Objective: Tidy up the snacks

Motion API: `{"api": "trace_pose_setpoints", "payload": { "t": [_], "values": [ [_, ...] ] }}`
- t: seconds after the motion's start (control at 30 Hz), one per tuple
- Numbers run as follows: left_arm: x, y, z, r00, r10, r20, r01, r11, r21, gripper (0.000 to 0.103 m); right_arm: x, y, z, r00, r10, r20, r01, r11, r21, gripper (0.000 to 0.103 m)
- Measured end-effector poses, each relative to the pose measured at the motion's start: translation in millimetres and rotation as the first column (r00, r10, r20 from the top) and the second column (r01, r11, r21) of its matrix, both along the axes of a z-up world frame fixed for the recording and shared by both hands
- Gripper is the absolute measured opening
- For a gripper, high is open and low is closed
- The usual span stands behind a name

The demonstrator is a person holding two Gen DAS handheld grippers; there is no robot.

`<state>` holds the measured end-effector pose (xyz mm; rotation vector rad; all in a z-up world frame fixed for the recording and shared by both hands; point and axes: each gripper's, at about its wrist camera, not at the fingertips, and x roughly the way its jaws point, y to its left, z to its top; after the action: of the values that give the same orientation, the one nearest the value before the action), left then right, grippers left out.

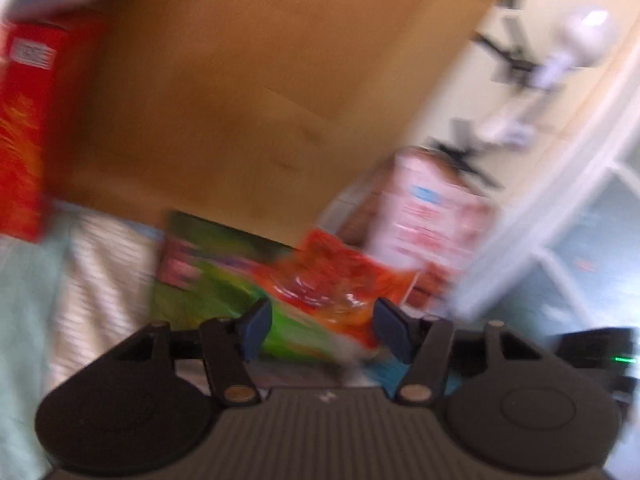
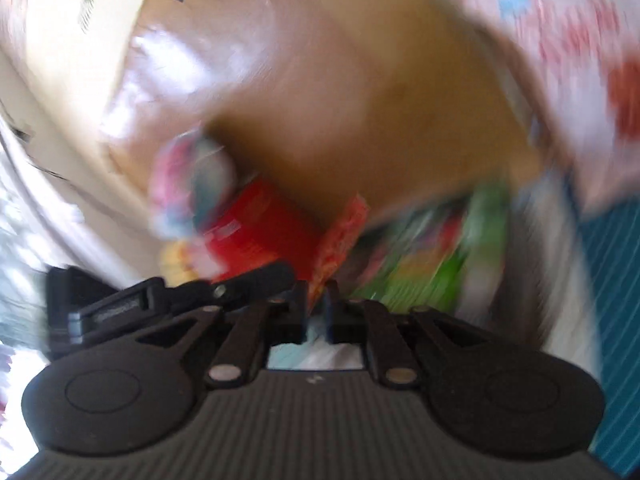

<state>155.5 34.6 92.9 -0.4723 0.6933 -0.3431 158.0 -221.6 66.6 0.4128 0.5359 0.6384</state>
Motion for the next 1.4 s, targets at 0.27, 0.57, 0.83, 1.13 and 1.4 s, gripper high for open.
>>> {"api": "trace_pose_setpoints", "payload": {
  "t": [0.27,0.57,0.83,1.13,1.4],
  "values": [
    [-158.7,38.2,-41.4,0.967,0.239,0.087,-0.242,0.970,0.035,0.065,-44.2,24.9,-46.9,0.881,-0.176,0.439,0.252,0.960,-0.121,0.050],
    [-190.8,21.8,-86.6,0.928,0.337,0.155,-0.362,0.916,0.173,0.065,-55.5,27.6,-54.2,0.773,-0.213,0.597,0.344,0.932,-0.113,0.069],
    [-194.1,14.6,-93.7,0.914,0.357,0.191,-0.395,0.892,0.221,0.064,-58.7,33.9,-55.4,0.778,-0.229,0.585,0.412,0.889,-0.200,0.069],
    [-196.9,5.1,-91.7,0.926,0.289,0.242,-0.346,0.908,0.239,0.074,-143.4,-24.5,-53.9,0.955,-0.161,0.250,0.198,0.972,-0.129,0.082],
    [-185.7,-7.6,-94.6,0.950,0.255,0.179,-0.302,0.895,0.328,0.075,-194.3,-25.0,-83.9,0.962,-0.222,0.162,0.242,0.964,-0.115,0.082]
  ]
}}
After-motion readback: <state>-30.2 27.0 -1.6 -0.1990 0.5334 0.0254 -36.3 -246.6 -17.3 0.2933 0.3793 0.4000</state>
